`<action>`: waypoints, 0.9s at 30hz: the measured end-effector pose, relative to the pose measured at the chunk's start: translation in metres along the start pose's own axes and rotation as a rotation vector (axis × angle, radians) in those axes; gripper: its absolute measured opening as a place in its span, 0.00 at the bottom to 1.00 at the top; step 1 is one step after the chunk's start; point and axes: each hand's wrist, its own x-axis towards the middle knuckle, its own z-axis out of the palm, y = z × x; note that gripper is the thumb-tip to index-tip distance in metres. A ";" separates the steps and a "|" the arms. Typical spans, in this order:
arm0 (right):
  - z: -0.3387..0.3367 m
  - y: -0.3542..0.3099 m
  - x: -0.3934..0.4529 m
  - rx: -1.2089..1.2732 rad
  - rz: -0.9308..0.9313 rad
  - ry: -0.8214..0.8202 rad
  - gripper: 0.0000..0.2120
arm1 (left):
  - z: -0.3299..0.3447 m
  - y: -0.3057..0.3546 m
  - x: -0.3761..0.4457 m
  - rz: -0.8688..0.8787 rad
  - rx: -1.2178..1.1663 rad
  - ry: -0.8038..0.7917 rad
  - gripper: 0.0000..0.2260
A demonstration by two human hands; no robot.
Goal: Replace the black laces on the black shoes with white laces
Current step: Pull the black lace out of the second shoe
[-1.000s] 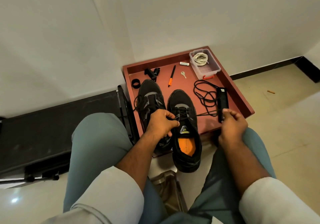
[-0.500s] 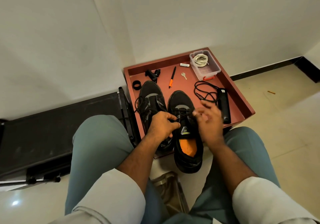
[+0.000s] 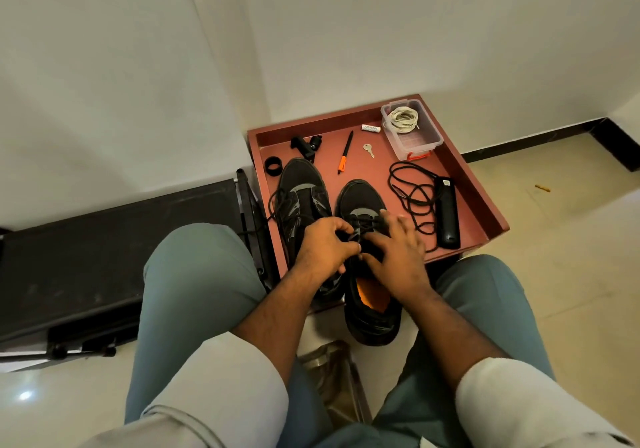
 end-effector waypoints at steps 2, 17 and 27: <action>0.000 0.001 0.005 0.084 0.003 0.083 0.10 | 0.001 0.000 -0.001 0.007 -0.001 0.001 0.15; -0.008 0.007 0.008 0.145 -0.023 0.033 0.07 | 0.006 0.002 0.000 0.050 0.031 0.006 0.20; -0.037 0.023 0.019 1.008 0.542 0.444 0.18 | 0.006 0.004 -0.004 0.088 0.127 -0.006 0.21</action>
